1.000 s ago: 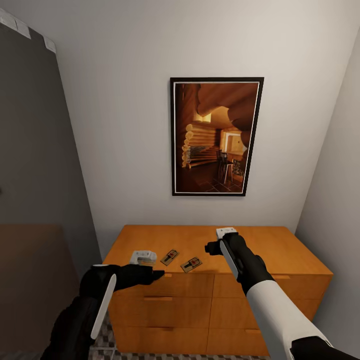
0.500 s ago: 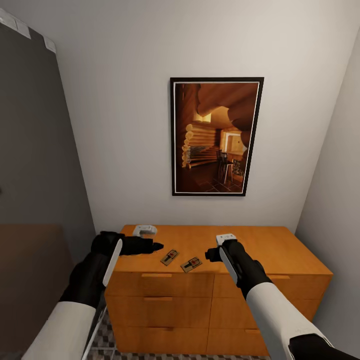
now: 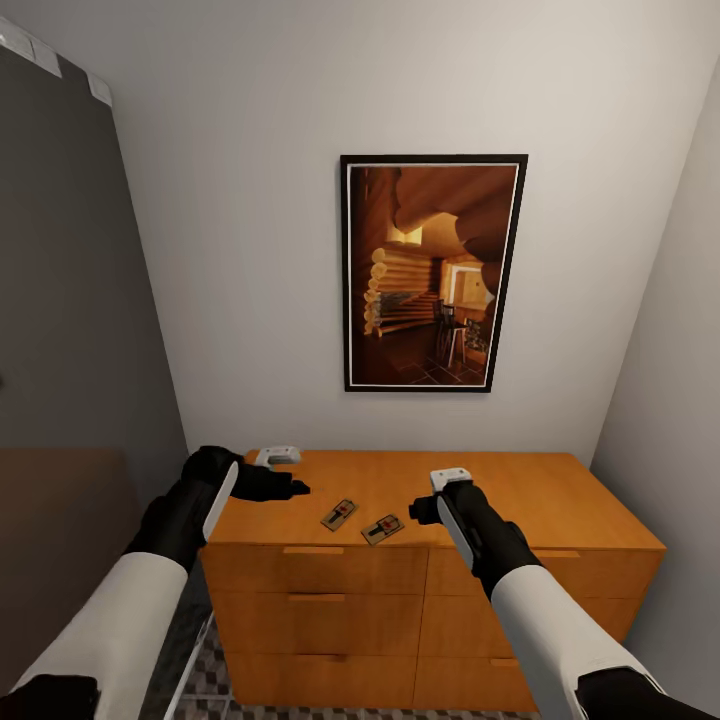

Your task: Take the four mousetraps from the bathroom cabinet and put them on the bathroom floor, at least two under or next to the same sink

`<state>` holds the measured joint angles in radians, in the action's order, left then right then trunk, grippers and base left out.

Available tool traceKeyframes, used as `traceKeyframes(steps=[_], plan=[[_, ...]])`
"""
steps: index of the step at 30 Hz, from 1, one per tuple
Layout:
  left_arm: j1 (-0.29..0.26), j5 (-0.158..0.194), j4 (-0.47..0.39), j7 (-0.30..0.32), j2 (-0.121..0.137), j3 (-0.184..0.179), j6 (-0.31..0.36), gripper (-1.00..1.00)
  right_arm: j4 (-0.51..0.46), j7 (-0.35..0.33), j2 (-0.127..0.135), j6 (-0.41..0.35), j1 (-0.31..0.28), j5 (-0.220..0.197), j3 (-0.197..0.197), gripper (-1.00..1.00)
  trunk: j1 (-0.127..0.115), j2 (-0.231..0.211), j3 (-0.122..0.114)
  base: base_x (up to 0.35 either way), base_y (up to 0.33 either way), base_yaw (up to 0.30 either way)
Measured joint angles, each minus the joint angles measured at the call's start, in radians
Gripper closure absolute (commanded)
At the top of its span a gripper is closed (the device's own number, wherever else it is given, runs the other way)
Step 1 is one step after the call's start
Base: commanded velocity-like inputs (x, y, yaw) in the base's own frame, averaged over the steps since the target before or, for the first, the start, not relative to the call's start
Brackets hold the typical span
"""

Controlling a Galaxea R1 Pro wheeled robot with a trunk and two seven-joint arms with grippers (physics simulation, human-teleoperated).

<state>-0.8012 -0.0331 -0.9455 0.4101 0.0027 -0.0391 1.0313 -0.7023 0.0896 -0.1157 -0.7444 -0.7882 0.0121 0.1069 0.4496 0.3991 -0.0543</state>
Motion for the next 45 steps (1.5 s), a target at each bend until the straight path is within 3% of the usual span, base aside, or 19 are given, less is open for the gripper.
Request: traceKeyframes(steps=[7,14,45], plan=[[-0.026,0.000,0.092,-0.021,0.042,0.002,-0.004,-1.00,0.000,0.000,-0.001,0.003,0.000,0.000,0.001,-1.00,0.000,0.000,0.000,0.000,0.000,0.000],[-0.032,0.003,0.117,-0.027,0.063,0.002,-0.004,-1.00,0.001,-0.001,0.000,0.002,0.000,0.000,0.001,-1.00,0.000,0.000,0.000,0.000,0.000,0.000],[-0.033,0.007,0.127,-0.029,0.067,0.014,-0.005,-1.00,0.001,-0.015,0.010,0.002,0.000,-0.001,-0.001,-1.00,0.000,0.000,0.000,0.000,0.000,0.000]])
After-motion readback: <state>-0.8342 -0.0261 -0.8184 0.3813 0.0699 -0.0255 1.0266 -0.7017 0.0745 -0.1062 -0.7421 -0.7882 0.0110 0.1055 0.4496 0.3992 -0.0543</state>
